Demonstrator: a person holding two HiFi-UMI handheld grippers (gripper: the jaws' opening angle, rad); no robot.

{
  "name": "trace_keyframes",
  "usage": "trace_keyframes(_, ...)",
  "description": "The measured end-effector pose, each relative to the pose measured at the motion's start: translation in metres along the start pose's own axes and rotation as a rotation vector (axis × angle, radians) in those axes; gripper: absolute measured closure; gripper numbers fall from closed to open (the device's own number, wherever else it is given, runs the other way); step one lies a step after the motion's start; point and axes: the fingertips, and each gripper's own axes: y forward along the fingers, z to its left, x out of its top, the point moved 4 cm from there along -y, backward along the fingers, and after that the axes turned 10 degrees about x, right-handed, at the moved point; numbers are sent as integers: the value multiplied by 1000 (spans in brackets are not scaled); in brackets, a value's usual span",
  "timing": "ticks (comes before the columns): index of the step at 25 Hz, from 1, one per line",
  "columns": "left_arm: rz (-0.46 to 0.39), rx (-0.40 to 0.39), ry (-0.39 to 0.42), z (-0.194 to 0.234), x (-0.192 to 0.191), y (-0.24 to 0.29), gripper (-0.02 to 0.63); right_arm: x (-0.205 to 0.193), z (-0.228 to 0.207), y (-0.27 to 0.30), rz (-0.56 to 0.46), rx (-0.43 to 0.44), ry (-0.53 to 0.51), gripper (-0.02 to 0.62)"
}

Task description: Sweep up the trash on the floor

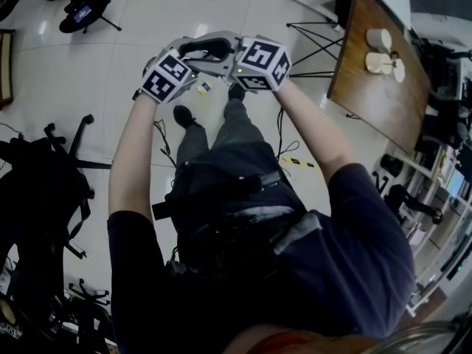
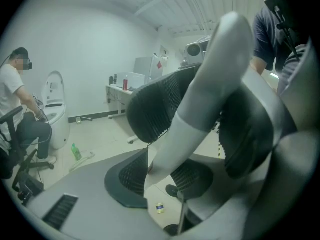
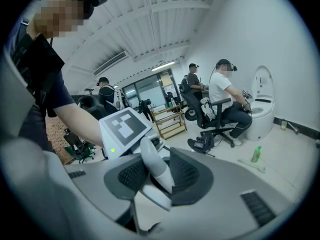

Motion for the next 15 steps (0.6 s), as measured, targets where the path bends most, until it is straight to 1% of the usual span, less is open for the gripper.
trace_keyframes(3,3,-11,-5,0,-7,-10,491,1,7,9,-13,-18,12,449)
trace_keyframes(6,3,-17,-15,-2,-16,-24,491,3,18,23,-16,-17,24,448)
trace_keyframes(15,-8,12,-63,2,-43,-65,491,11,42,65,13,55,12,448)
